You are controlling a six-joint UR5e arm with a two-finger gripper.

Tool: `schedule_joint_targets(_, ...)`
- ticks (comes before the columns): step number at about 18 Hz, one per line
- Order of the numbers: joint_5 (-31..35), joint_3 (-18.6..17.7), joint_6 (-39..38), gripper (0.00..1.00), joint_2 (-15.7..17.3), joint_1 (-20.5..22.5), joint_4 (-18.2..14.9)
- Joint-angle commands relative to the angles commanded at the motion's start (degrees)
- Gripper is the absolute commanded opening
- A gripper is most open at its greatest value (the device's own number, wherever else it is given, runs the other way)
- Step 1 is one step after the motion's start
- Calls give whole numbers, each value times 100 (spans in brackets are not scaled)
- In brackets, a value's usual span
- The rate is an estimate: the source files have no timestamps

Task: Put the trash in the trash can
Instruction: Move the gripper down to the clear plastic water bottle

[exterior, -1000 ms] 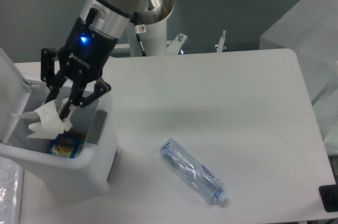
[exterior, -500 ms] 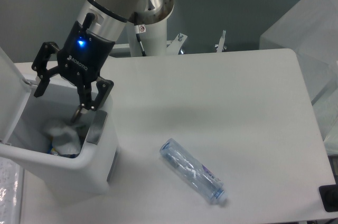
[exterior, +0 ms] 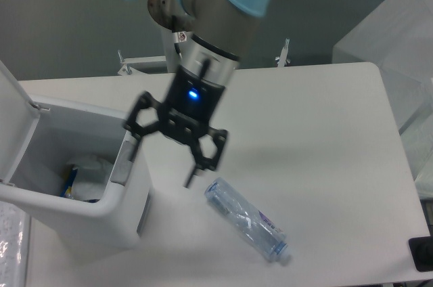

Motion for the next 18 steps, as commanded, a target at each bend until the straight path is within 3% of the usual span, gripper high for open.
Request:
schedule_joint_targets(4, 755, 379, -35, 100, -466, 18, -704)
schedule_joint_targets(9, 1239, 519, -623, 100, -739, 18, -854)
schedule_joint_targets(18, 2364, 1100, -1643, 100, -1416, 0, -1627)
